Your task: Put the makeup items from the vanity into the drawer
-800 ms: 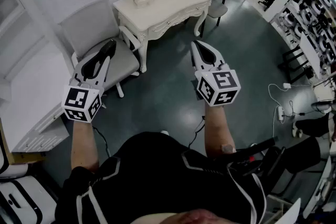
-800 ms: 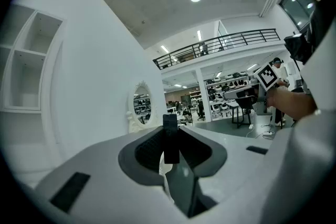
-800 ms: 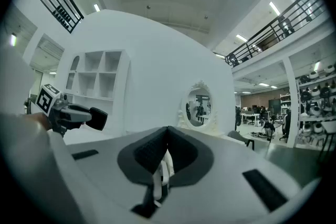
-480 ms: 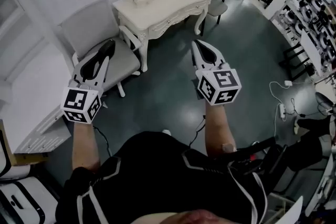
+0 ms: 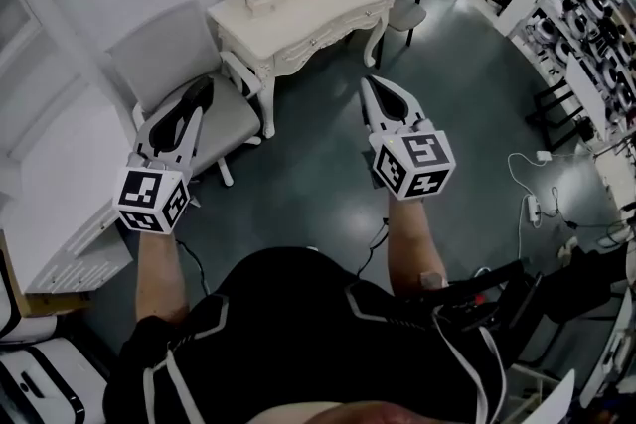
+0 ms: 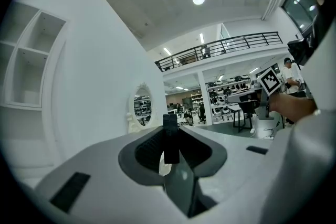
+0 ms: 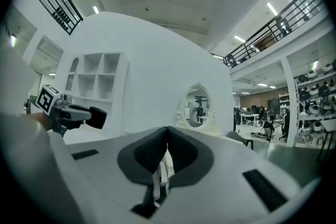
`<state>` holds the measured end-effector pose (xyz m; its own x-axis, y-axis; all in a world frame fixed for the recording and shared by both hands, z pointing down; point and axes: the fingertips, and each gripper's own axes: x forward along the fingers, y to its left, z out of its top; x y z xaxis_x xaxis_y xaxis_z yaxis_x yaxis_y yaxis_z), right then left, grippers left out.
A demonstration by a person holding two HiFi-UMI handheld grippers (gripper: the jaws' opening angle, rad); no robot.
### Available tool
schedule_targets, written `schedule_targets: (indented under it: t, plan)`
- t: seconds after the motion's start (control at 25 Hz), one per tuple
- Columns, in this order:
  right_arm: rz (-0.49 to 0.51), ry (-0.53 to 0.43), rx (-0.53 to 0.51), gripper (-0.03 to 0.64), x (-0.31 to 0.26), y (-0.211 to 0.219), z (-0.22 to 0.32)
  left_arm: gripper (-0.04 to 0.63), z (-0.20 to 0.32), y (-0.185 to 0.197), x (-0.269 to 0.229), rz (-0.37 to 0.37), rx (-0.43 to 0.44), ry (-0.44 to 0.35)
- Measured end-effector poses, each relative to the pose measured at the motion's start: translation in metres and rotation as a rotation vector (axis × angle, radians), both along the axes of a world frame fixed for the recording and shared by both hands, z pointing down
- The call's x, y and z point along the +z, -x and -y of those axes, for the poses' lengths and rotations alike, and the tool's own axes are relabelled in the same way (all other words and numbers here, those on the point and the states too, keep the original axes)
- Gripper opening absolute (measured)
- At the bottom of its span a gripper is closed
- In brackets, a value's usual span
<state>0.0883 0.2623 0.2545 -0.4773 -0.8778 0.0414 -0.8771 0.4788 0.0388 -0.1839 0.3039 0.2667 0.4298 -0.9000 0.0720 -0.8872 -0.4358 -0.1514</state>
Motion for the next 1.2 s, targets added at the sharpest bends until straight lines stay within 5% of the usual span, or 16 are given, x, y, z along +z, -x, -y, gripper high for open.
schedule_targets:
  t: [1.2]
  plan:
    - [-0.009, 0.023, -0.024, 0.005, 0.027, -0.105, 0.047, 0.089, 0.07, -0.114, 0.001, 0.019, 0.012, -0.004]
